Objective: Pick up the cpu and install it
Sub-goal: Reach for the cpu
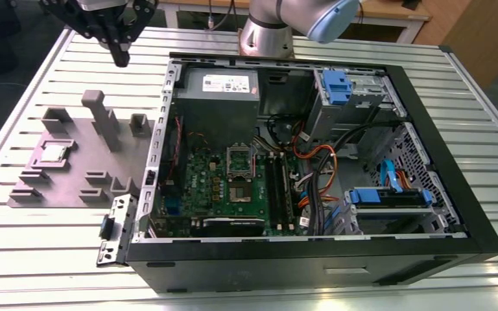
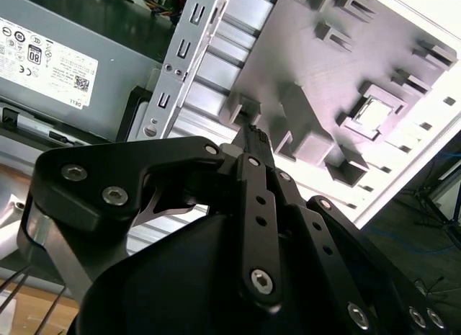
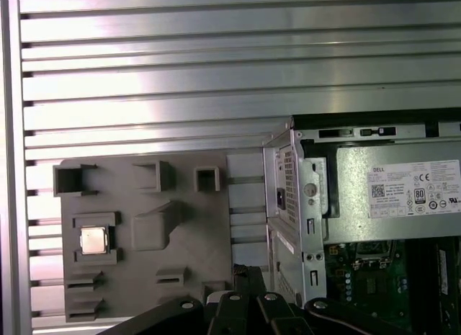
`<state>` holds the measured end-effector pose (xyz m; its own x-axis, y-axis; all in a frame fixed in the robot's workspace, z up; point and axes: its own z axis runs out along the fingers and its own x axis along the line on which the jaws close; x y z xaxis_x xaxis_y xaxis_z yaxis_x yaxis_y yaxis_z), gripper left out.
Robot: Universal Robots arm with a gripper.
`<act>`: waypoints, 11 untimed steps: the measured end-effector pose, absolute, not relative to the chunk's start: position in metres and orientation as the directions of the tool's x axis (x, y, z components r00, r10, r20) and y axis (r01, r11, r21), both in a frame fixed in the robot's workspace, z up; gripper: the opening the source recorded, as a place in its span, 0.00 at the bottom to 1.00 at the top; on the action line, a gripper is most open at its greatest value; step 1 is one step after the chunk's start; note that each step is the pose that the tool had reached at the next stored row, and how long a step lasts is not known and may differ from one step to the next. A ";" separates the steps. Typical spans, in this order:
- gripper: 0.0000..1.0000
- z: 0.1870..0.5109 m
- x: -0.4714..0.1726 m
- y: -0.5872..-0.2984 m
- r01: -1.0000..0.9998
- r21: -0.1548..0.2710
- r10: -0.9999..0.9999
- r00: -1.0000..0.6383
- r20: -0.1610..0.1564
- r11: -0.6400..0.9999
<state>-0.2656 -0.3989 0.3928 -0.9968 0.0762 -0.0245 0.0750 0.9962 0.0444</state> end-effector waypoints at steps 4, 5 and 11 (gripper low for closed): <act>0.11 0.393 -0.267 -0.399 0.075 0.044 0.076 -0.997 -0.024 0.996; 0.11 0.393 -0.268 -0.399 0.075 0.044 0.076 -0.997 -0.024 0.996; 0.11 0.393 -0.270 -0.399 0.075 0.044 0.076 -0.997 -0.025 0.996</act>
